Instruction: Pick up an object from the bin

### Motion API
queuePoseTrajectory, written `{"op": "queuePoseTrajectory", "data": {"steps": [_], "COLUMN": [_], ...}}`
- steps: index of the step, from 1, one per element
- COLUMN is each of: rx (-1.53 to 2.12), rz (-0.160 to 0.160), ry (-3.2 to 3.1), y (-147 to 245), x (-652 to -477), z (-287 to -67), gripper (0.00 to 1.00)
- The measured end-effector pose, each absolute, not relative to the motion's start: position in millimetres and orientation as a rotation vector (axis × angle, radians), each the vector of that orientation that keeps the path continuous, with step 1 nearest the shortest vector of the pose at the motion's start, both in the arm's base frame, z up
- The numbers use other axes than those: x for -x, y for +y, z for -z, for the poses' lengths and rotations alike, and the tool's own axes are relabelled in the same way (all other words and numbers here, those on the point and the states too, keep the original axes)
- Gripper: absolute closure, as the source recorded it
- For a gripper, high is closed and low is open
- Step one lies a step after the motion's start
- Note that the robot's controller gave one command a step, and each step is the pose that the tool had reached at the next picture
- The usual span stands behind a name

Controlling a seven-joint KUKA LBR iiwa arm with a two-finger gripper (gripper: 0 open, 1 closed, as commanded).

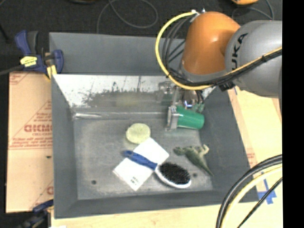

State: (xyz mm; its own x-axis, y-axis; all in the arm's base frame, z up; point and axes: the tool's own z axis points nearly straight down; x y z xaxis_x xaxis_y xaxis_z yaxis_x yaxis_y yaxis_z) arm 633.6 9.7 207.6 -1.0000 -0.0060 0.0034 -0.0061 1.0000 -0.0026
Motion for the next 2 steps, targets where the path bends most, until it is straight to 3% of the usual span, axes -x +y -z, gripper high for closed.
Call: {"op": "queuePoseTrajectory", "data": {"steps": [1, 2], "rx": [-0.009, 0.149], "rz": [-0.004, 0.003], "ry": [-3.147, -3.145], "y": [10, 31], "x": [-635.0, -616.9], "z": [-213, -145], "gripper": [0.00, 0.00]}}
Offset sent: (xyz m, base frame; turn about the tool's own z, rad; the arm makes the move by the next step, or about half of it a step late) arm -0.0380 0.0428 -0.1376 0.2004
